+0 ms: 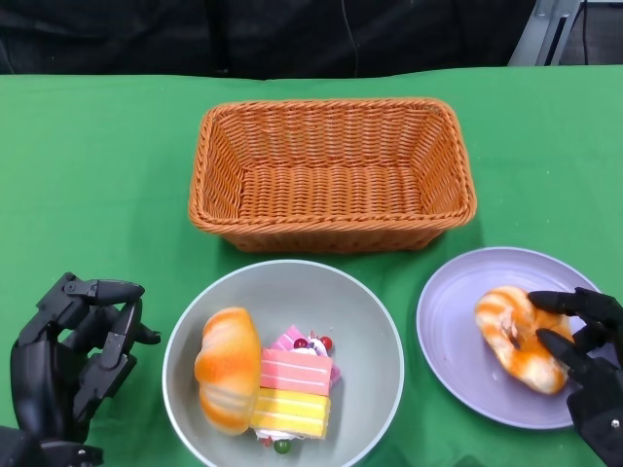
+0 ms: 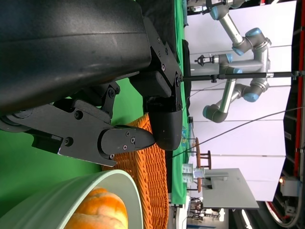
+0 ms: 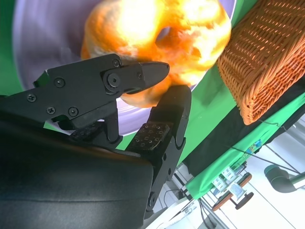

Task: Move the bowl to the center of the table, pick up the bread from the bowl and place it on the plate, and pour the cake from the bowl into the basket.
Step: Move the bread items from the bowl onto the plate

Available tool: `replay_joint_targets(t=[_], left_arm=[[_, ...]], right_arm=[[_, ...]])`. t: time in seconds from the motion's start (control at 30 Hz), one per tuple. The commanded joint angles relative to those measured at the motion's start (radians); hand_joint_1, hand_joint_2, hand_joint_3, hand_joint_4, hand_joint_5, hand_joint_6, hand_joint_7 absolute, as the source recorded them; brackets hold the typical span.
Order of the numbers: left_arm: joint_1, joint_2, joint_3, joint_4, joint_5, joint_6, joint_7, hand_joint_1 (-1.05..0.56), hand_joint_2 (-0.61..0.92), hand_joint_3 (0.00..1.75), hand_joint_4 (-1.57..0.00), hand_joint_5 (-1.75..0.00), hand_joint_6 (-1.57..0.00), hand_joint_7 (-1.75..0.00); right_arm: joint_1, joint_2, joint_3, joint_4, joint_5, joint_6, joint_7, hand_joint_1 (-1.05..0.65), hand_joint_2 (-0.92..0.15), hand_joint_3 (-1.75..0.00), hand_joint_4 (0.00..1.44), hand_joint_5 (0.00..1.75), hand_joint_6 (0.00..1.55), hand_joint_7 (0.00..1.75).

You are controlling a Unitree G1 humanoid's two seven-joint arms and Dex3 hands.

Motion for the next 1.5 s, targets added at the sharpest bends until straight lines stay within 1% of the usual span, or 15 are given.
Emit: replay_joint_targets(t=[0.03,0.17,0.43,0.53,0.6,0.67,0.7,0.73,0.8,0.87,0.93,1.07,1.2,1.37,1.5], left_arm=[[0.003,0.016,0.003,0.015,0.016,-0.013,0.020,-0.20,0.88,0.42,-0.79,-1.52,-0.83,-1.17],[0.003,0.016,0.003,0.017,0.015,-0.009,0.018,-0.21,0.89,0.42,-0.79,-1.52,-0.82,-1.17],[0.005,0.018,-0.002,0.022,0.056,-0.024,0.066,-0.20,0.88,0.43,-0.78,-1.52,-0.83,-1.19],[0.004,0.020,-0.002,0.027,0.060,-0.025,0.072,-0.21,0.88,0.42,-0.78,-1.50,-0.83,-1.18],[0.004,0.022,-0.005,0.027,0.071,-0.027,0.085,-0.21,0.89,0.41,-0.78,-1.50,-0.83,-1.19],[0.005,0.021,-0.005,0.023,0.071,-0.023,0.087,-0.21,0.89,0.41,-0.79,-1.50,-0.83,-1.19],[0.005,0.021,-0.005,0.022,0.071,-0.020,0.085,-0.21,0.89,0.41,-0.79,-1.50,-0.83,-1.19],[0.005,0.020,-0.005,0.020,0.070,-0.017,0.083,-0.21,0.89,0.41,-0.79,-1.50,-0.83,-1.19],[0.004,0.022,-0.003,0.021,0.068,-0.013,0.079,-0.21,0.89,0.41,-0.79,-1.51,-0.83,-1.19],[0.005,0.023,-0.002,0.020,0.065,-0.010,0.075,-0.20,0.89,0.41,-0.78,-1.52,-0.83,-1.19],[0.003,0.025,-0.001,0.023,0.067,-0.014,0.075,-0.20,0.89,0.41,-0.78,-1.52,-0.83,-1.19],[0.004,0.027,-0.002,0.023,0.065,-0.007,0.073,-0.20,0.89,0.41,-0.79,-1.53,-0.82,-1.19],[0.004,0.024,0.000,0.018,0.042,-0.001,0.042,-0.19,0.90,0.41,-0.77,-1.53,-0.82,-1.17],[0.004,0.026,0.000,0.023,0.037,-0.008,0.041,-0.20,0.89,0.40,-0.79,-1.53,-0.83,-1.17],[0.005,0.029,-0.001,0.024,0.042,-0.005,0.046,-0.20,0.89,0.41,-0.79,-1.52,-0.83,-1.17]], right_arm=[[0.002,-0.010,0.004,0.016,-0.010,0.011,-0.023,-0.25,-0.92,-0.08,0.75,0.75,0.89,0.09],[0.003,-0.009,0.010,0.013,-0.032,-0.015,-0.078,-0.30,-0.92,-0.02,0.78,0.65,0.86,0.04],[0.011,-0.002,0.004,-0.005,-0.030,-0.073,-0.107,-0.33,-0.92,-0.03,0.79,0.66,0.86,0.02],[0.010,0.004,0.000,-0.001,-0.034,-0.089,-0.128,-0.34,-0.92,-0.01,0.78,0.77,0.90,0.04],[0.009,0.007,-0.001,0.000,-0.038,-0.099,-0.147,-0.34,-0.92,-0.03,0.75,0.95,0.92,0.06],[0.008,0.013,-0.006,0.002,-0.027,-0.110,-0.149,-0.36,-0.92,-0.04,0.69,1.21,0.92,0.14],[0.007,0.016,-0.009,0.003,-0.027,-0.115,-0.159,-0.36,-0.92,-0.04,0.68,1.26,0.91,0.16],[0.005,0.018,-0.010,0.003,-0.029,-0.119,-0.169,-0.36,-0.92,-0.03,0.67,1.34,0.86,0.30],[0.004,0.020,-0.011,0.004,-0.032,-0.121,-0.182,-0.36,-0.92,-0.04,0.66,1.46,0.60,0.86],[0.002,0.026,-0.014,0.008,-0.031,-0.134,-0.200,-0.35,-0.92,-0.03,0.66,1.50,0.52,1.07],[0.000,0.030,-0.015,0.011,-0.029,-0.152,-0.210,-0.35,-0.92,-0.04,0.66,1.54,0.47,1.20],[0.000,0.031,-0.017,0.011,-0.030,-0.176,-0.228,-0.36,-0.92,-0.04,0.65,1.59,0.42,1.36],[0.009,0.030,-0.018,-0.007,-0.030,-0.203,-0.230,-0.36,-0.92,-0.04,0.64,1.60,0.42,1.35],[0.045,0.033,-0.021,-0.091,-0.024,-0.241,-0.207,-0.37,-0.92,-0.03,0.69,1.54,0.51,1.14],[0.089,0.042,-0.018,-0.202,0.020,-0.256,-0.122,-0.36,-0.92,-0.06,0.69,1.60,0.52,1.08]])
